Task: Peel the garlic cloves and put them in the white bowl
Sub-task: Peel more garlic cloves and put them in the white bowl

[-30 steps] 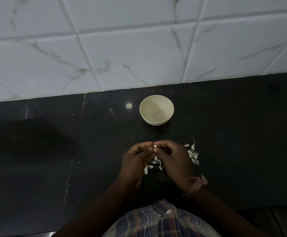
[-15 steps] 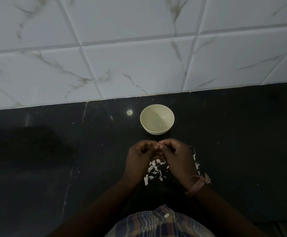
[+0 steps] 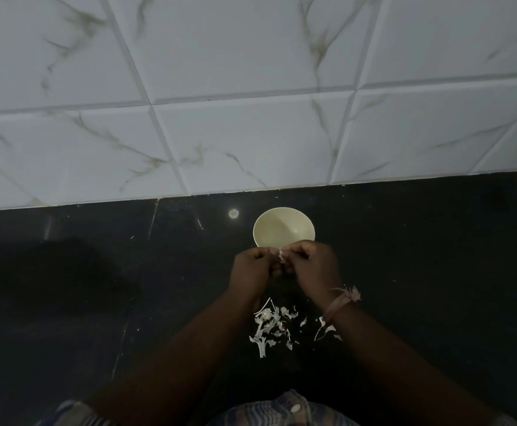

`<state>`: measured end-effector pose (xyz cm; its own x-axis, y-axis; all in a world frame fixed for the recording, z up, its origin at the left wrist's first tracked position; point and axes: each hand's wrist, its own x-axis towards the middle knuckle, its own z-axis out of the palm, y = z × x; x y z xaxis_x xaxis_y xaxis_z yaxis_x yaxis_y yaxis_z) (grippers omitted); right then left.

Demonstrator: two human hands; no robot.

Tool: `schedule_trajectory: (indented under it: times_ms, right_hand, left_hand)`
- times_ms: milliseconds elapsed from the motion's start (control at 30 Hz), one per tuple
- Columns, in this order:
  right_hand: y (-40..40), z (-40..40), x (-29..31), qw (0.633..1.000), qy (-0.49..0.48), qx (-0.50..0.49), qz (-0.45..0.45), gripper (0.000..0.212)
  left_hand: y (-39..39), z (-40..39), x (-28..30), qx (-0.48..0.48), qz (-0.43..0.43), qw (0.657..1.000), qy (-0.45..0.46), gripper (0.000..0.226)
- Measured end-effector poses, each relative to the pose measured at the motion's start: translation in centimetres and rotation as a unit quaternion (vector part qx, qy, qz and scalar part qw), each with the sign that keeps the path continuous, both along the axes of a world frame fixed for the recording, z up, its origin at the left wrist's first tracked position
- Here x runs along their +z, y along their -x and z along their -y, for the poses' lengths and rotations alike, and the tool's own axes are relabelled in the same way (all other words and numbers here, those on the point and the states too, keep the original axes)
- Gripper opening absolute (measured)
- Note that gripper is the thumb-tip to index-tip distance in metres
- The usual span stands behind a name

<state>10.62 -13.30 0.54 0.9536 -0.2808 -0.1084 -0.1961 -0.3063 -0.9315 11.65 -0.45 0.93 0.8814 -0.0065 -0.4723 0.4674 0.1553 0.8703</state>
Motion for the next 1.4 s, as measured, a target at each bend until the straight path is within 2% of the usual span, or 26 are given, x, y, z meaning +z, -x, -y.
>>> schedule_trajectory:
  times_ms: [133,200,433,533,600,700,800,900,1100,1233,1333,1400]
  right_hand:
    - [-3.5,0.6,-0.7,0.999,0.044,-0.006,-0.018,0.026]
    - [-4.9,0.9,-1.1,0.997,0.063,-0.001,-0.04,0.027]
    - [-7.0,1.0,-1.6,0.989,0.128,0.016,-0.079,0.027]
    - [-7.2,0.7,-1.2,0.973,0.203,0.073,-0.082,0.018]
    - [-7.3,0.2,-0.8,0.955,0.268,0.104,-0.076,0.018]
    - [-7.2,-0.1,-0.4,0.941,0.307,0.116,-0.082,0.021]
    - [-6.8,0.1,-0.2,0.943,0.298,0.111,-0.095,0.028]
    - [-6.3,0.5,-0.3,0.961,0.258,0.078,-0.063,0.029]
    - [-3.8,2.3,0.0,0.991,0.12,-0.054,0.011,0.016]
    - [0.2,4.8,-1.8,0.988,0.075,-0.134,-0.003,0.013]
    - [4.5,6.1,-3.6,0.99,0.1,-0.085,-0.05,0.012]
    - [6.7,6.4,-4.6,0.986,0.157,-0.029,-0.053,0.009]
  left_hand:
    - [-2.1,0.4,-0.5,0.084,-0.034,0.996,0.002,0.009]
    - [-2.6,0.3,-0.9,0.103,-0.053,0.993,0.01,0.009]
    - [-3.4,0.6,-1.3,0.114,-0.054,0.991,0.041,0.009]
    - [-3.4,0.7,-1.5,0.118,-0.049,0.991,0.032,0.011]
    - [-3.5,0.9,-1.6,0.118,-0.045,0.992,0.028,0.014]
    - [-3.5,1.2,-1.5,0.119,-0.05,0.992,0.007,0.018]
    - [-3.5,1.1,-1.2,0.13,-0.045,0.991,-0.002,0.018]
    - [-3.5,0.9,-1.4,0.165,-0.021,0.985,-0.047,0.018]
    - [-2.3,0.7,-2.1,0.177,-0.02,0.977,-0.113,0.017]
    - [-0.2,1.4,-3.5,0.113,-0.031,0.978,-0.171,0.019]
    - [1.7,2.5,-4.1,0.039,-0.062,0.989,-0.126,0.022]
    - [2.9,3.4,-4.7,-0.05,-0.085,0.986,-0.135,0.029]
